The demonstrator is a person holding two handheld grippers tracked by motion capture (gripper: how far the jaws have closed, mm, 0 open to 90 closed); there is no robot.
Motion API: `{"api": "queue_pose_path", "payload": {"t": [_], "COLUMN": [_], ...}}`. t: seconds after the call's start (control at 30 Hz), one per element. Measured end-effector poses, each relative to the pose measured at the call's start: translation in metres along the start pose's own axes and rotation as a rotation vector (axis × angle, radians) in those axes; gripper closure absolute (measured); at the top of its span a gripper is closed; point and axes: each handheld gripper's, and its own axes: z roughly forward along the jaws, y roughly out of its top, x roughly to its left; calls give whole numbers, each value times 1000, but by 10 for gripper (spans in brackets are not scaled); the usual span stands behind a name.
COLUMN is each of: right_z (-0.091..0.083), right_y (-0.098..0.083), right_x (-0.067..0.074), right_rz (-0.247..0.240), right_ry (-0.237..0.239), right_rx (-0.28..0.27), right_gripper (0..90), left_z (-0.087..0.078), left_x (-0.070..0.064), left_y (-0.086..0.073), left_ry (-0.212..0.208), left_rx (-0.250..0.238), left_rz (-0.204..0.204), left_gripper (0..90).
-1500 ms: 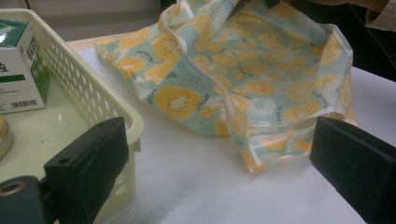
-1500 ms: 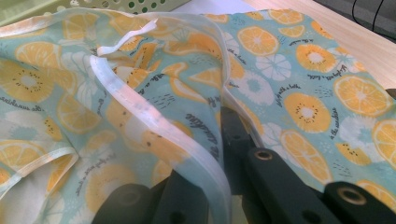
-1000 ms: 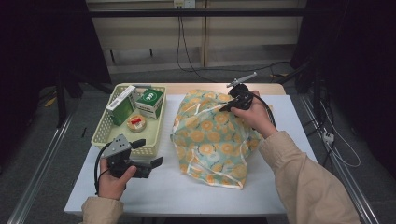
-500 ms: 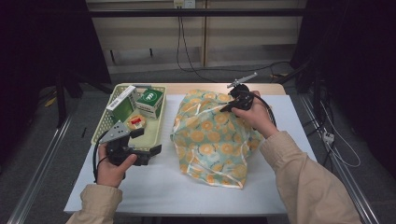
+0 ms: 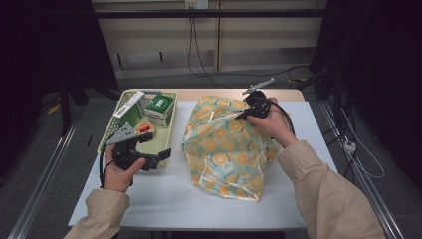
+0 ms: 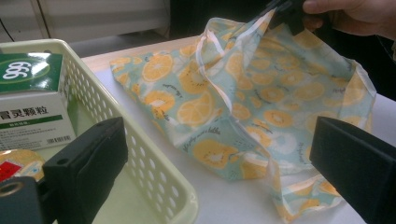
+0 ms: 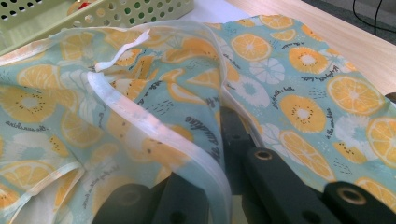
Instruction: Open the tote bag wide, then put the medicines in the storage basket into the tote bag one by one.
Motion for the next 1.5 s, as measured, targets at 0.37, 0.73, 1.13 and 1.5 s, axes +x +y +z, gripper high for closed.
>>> {"api": "queue_pose_path", "payload": {"t": [0.37,0.73,1.13,1.5], "right_z": [-3,-7,-7,-9], "right_y": [-4,-5,-6,-6], "right_x": [0,-1,-2,-3], "right_rz": [4,1,5,9], "right_ry": [-5,-4,1,7], "right_rx": [0,-5,-10,-19], "right_gripper": [897,898,898,898], "left_z": [-1,5,17,38], "left_x": [11,26,59,91], "left_y": [10,22,30,34], "left_ry": [24,44,105,163], "left_rx": [11,22,67,135], "left_rz": [5,5,-3,12], "left_gripper": [42,42,45,50]}}
